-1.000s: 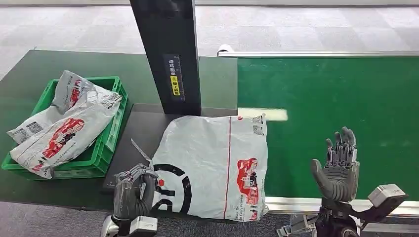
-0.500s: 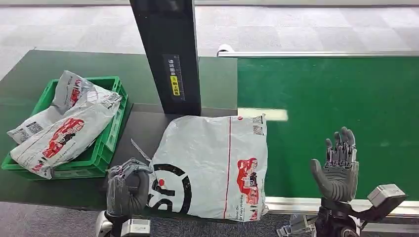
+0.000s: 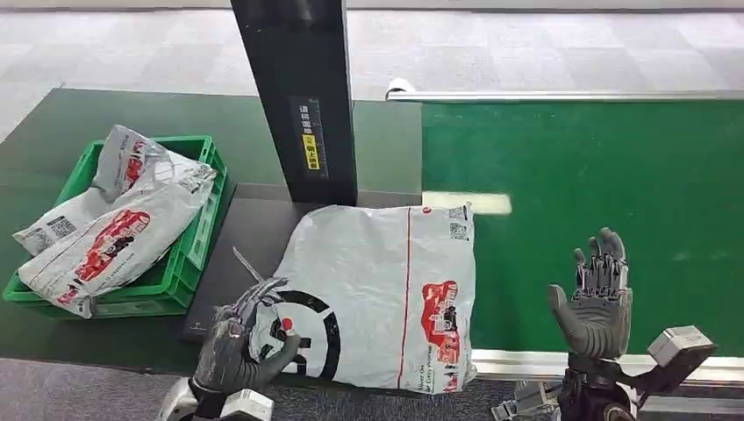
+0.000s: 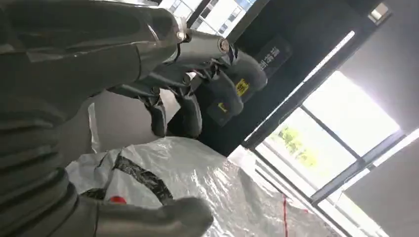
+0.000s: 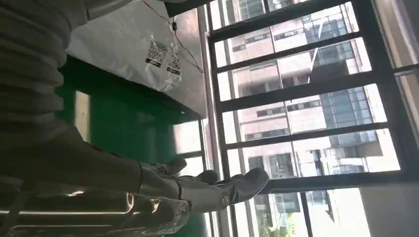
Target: Moved the parcel from conveyor to table for the left to box.
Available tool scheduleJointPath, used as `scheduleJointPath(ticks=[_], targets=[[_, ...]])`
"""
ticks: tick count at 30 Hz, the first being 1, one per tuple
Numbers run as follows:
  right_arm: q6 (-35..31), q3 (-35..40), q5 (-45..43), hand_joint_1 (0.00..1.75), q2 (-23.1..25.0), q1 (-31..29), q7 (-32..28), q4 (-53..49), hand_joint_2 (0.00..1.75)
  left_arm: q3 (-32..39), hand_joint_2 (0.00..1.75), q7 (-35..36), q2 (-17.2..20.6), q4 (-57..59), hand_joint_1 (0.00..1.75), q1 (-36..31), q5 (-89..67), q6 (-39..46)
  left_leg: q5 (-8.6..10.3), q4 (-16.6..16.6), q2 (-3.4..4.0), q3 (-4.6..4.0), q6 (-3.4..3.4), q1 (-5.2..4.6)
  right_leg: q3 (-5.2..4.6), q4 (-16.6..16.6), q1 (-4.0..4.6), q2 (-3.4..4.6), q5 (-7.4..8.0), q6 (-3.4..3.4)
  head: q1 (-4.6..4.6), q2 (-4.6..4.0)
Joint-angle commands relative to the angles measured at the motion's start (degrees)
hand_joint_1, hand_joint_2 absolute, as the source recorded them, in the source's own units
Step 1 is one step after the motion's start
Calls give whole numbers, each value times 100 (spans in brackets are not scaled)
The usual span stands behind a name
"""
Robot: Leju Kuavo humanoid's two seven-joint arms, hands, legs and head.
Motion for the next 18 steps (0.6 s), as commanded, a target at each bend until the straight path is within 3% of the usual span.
scheduleJointPath(ticks=[1,18], targets=[[48,-119,58,0,-20,-49,-6,298,175,57,175,45,164,210,0,12,-66,-92,3,-14,-3,16,1,1,16,-14,1,5,3,0,2,0],[72,-108,67,0,-51,-57,0,342,175,-108,175,154,269,165,0,68,-224,-361,1,-9,-1,12,1,1,11,-9,0,5,2,0,0,0]])
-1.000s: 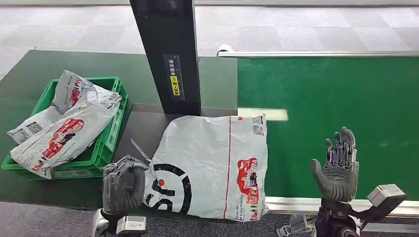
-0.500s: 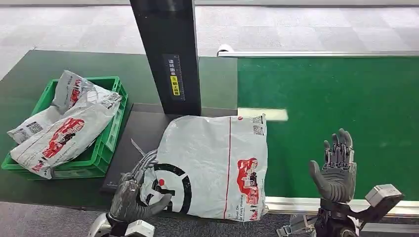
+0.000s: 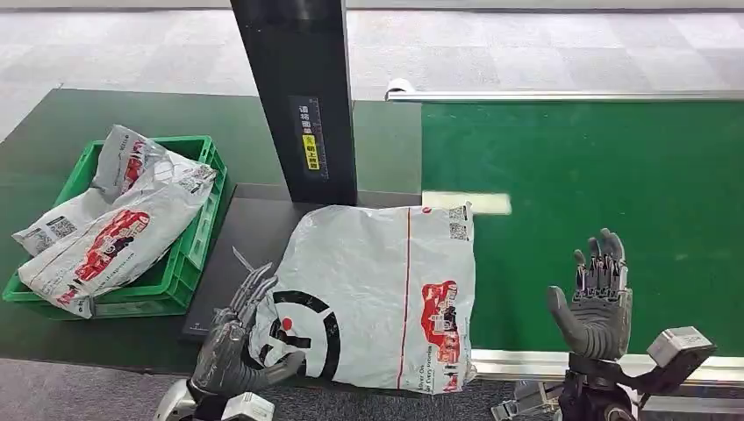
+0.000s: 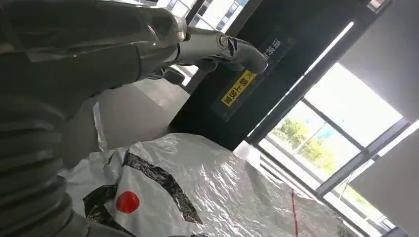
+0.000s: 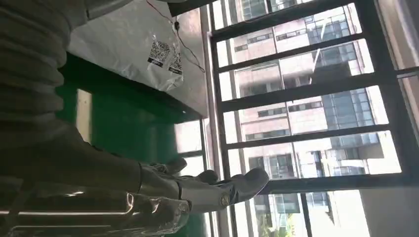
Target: Moved the parcel from conveyor to table for the left to box.
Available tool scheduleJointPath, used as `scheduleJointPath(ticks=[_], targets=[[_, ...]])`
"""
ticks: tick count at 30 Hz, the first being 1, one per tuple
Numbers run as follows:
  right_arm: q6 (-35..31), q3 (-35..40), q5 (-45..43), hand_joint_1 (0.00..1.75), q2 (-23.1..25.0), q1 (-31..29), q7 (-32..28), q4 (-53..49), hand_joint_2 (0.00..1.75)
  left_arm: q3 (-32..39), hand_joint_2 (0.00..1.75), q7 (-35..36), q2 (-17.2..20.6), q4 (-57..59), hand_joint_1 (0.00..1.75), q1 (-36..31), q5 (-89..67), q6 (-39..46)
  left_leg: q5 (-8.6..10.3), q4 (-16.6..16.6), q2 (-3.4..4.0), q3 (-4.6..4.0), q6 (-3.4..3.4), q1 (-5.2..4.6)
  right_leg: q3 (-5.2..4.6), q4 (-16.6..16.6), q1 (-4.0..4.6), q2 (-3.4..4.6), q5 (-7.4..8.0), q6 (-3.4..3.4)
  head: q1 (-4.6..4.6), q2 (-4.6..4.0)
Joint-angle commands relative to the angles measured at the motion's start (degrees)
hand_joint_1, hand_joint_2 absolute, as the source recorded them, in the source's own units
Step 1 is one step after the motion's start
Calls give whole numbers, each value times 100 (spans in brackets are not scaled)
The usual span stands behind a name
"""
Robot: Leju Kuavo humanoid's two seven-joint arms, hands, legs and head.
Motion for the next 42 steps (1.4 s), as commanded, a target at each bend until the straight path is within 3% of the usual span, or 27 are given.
scheduleJointPath(ticks=[1,8,16,21,27,36,42], targets=[[31,-75,1,0,-56,-38,1,331,175,-169,175,163,177,178,0,59,-220,-364,2,-13,-2,16,1,0,15,-13,0,6,2,0,0,0],[38,-73,3,0,-57,-13,-5,315,175,-223,175,172,207,239,0,47,-283,-406,1,-11,-5,15,2,0,15,-12,0,2,1,1,0,0],[109,-27,41,0,-43,-225,-9,485,175,-794,175,727,399,1059,0,-160,-1040,-483,2,-10,-1,13,1,-1,11,-9,-2,4,2,0,0,0],[142,1,58,0,-15,-170,3,456,175,-1003,175,1059,399,1382,0,-300,-1609,-23,5,-14,-9,15,1,-1,16,-14,-2,-1,3,1,0,0],[150,107,70,0,-14,-274,10,568,175,-1107,175,1504,333,1507,0,-393,-2475,306,1,-9,0,14,1,0,13,-10,-1,7,3,1,0,0],[156,115,39,0,63,-138,26,299,175,-1220,175,2329,-24,2541,0,-1088,-4443,1152,5,-8,-14,8,2,-2,11,-7,-2,-7,1,1,0,0],[166,98,34,0,86,-119,31,262,175,-1218,175,2458,-110,2687,0,-1202,-4592,1172,2,-6,-7,12,1,-1,12,-6,-1,-1,1,1,2,0]])
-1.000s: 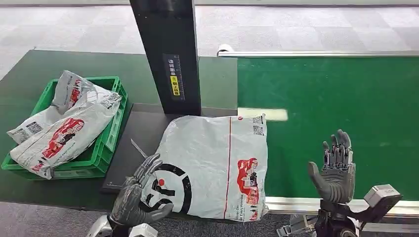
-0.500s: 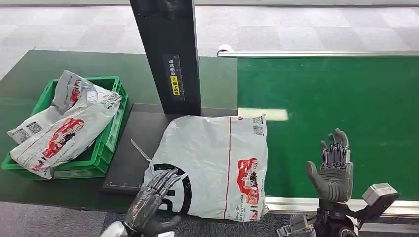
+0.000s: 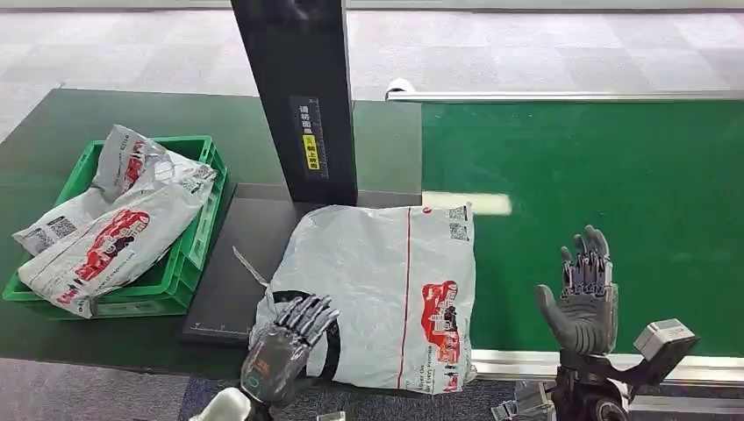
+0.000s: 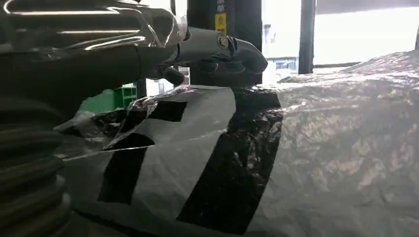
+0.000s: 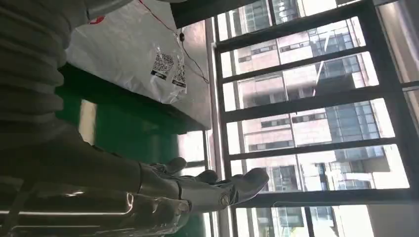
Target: Moved the parcel from conveyor to table for the left to box.
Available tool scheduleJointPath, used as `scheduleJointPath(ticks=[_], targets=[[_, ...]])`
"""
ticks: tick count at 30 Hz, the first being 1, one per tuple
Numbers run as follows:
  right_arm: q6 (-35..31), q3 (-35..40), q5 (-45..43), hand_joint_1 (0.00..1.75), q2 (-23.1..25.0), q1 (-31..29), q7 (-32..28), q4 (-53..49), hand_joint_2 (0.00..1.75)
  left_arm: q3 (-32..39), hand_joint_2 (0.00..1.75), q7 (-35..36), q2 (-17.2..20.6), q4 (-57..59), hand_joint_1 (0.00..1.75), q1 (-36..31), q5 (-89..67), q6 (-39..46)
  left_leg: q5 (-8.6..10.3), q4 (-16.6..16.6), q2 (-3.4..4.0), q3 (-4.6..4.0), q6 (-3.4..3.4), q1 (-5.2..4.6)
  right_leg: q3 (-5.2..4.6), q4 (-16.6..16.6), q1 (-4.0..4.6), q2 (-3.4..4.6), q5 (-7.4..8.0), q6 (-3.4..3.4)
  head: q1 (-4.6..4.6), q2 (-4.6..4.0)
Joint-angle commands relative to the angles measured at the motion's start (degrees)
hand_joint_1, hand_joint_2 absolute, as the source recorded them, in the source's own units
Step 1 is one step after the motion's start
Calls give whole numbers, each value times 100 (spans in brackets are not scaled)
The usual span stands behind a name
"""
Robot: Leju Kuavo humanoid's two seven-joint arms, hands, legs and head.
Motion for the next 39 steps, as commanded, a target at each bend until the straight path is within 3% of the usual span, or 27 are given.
scheduleJointPath(ticks=[1,11,12,13,23,39], targets=[[-4,-5,-34,0,53,-14,40,61,175,-200,175,134,-176,805,0,-402,-135,46,1,-6,-4,8,1,0,8,-6,-1,-1,0,0,0,0],[-8,-23,-40,0,70,19,54,37,175,-131,175,110,-270,927,0,-445,-3,201,3,-7,-7,7,2,-1,8,-8,-1,-1,2,0,0,0],[-21,-36,-48,0,76,55,64,-1,175,-100,175,43,-306,986,155,-500,147,224,3,-8,-7,7,2,-1,8,-8,-1,-2,2,0,0,0],[-27,-46,-51,0,78,78,70,-21,175,-68,175,-64,-326,990,175,-536,373,204,2,-4,-10,5,1,-1,6,-4,-1,-6,-1,0,0,0],[-59,-97,-81,0,66,214,64,-62,175,50,175,-1291,-101,-256,175,-337,2632,-833,1,-3,-3,3,1,1,6,-4,0,5,2,0,2,0],[-59,-96,-81,0,65,208,64,-58,175,61,175,-1298,-82,-302,175,-331,2654,-857,2,-9,-4,13,1,1,14,-11,1,4,3,0,0,0]])
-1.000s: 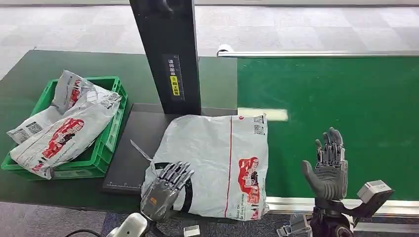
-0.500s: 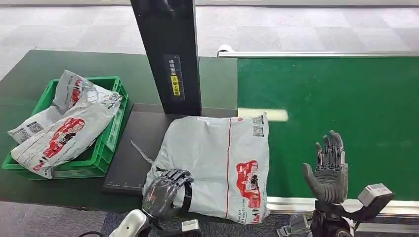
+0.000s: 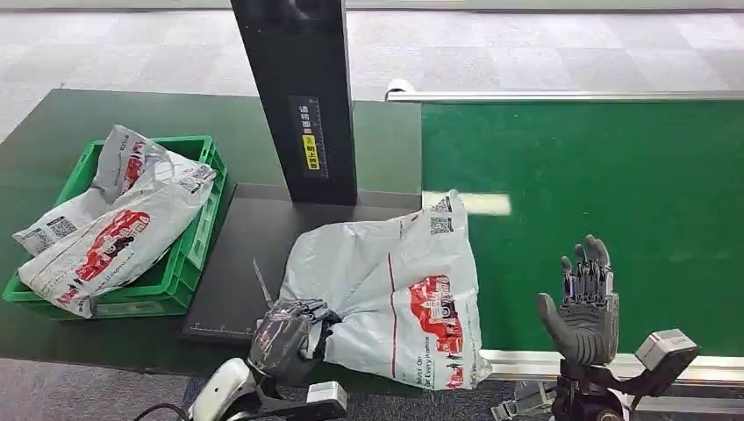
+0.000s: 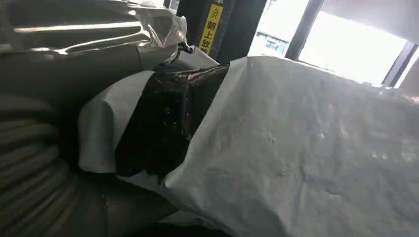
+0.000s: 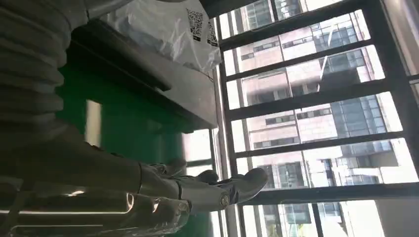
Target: Moved the parcel from conveyor to table for the left to box.
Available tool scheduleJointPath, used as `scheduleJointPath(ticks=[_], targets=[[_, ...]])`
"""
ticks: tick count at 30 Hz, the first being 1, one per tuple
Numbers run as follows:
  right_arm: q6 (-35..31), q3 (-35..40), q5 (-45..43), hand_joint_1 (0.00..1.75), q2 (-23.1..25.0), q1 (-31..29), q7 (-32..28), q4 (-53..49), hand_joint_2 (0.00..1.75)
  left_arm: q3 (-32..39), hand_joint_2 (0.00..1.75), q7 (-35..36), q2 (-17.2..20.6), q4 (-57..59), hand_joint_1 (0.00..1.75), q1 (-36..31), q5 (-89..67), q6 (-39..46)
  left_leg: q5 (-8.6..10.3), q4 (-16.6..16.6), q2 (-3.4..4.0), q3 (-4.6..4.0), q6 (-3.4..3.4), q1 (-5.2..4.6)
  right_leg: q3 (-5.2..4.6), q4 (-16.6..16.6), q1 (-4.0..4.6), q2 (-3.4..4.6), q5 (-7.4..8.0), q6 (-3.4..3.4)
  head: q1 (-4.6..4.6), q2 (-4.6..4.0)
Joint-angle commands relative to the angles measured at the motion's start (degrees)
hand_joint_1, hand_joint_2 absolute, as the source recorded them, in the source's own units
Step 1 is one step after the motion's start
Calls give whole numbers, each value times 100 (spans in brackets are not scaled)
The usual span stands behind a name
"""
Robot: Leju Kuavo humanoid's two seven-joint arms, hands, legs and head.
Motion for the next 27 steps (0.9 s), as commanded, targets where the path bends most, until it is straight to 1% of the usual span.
scheduleJointPath(ticks=[1,3,4,5,7,9,11,13,16,20,21,22,23,25,27], targets=[[-20,-72,-14,0,8,-22,16,71,175,46,175,-2,73,63,175,-5,2,-61,0,-4,-2,6,0,1,6,-6,1,4,1,0,0,0],[-20,-72,-14,0,8,-22,16,71,175,46,175,-2,73,63,175,-5,2,-61,0,-6,-3,8,1,0,7,-6,0,4,0,-1,0,0],[-21,-71,-17,0,14,-32,13,66,175,21,175,-117,117,-42,175,14,192,-119,1,-10,-3,11,0,0,10,-10,0,6,2,0,0,0],[-13,-77,-17,0,23,-37,13,60,175,6,175,-317,224,-249,175,20,576,-222,0,-6,-2,8,0,1,8,-7,1,6,1,0,0,0],[3,-76,-16,0,40,-74,16,84,175,28,175,-449,406,-705,175,68,837,-291,-1,-5,-1,6,0,1,6,-6,1,7,1,-1,0,0],[-5,-61,6,0,56,-95,22,123,175,91,175,-618,570,-1227,175,66,1191,-559,-2,0,4,1,-1,3,-1,-1,2,13,1,-2,0,0],[-22,-63,31,0,69,-92,8,155,175,168,175,-732,700,-1429,175,-132,1429,-809,-1,2,3,-5,-1,4,-5,2,3,8,1,-2,0,0],[-22,-67,35,0,60,-112,1,195,175,262,175,-853,753,-1460,175,-425,1773,-992,1,1,-3,-3,-2,6,-1,-1,6,4,2,-2,0,0],[-18,-66,27,0,27,-102,-10,173,175,502,175,-1071,755,-1745,175,-696,2130,-936,5,3,-12,-8,-1,7,-4,0,7,-2,4,-2,0,0],[-25,-20,-21,0,21,-111,-10,227,175,957,175,-1131,864,-2122,175,-1122,2310,-624,4,7,-7,-10,-2,6,-6,3,6,0,3,-2,0,0],[-37,60,-16,0,18,-149,-11,328,175,1174,175,-841,1108,-1989,175,-1514,1895,181,4,7,-8,-10,-2,7,-7,4,7,1,4,-2,0,0],[-37,103,-18,0,-2,-179,-15,391,175,1516,175,-827,1163,-1867,175,-1752,1766,383,4,9,-7,-11,-4,9,-7,6,9,0,4,-3,0,0],[-55,153,-29,0,-10,-222,-33,460,175,1866,175,-795,1236,-1710,175,-1942,1299,748,6,8,-9,-10,-6,11,-7,6,11,0,5,-5,0,0],[-115,201,-47,0,-26,-256,-50,506,175,2231,175,-733,1272,-1480,175,-2121,1113,941,6,5,-3,-6,-6,8,-4,5,8,4,6,-4,2,0],[-149,251,-63,0,-55,-266,-52,509,175,2499,175,-632,1388,-1096,175,-2271,974,1167,8,-2,8,4,-8,10,1,4,10,15,9,-6,-2,0]])
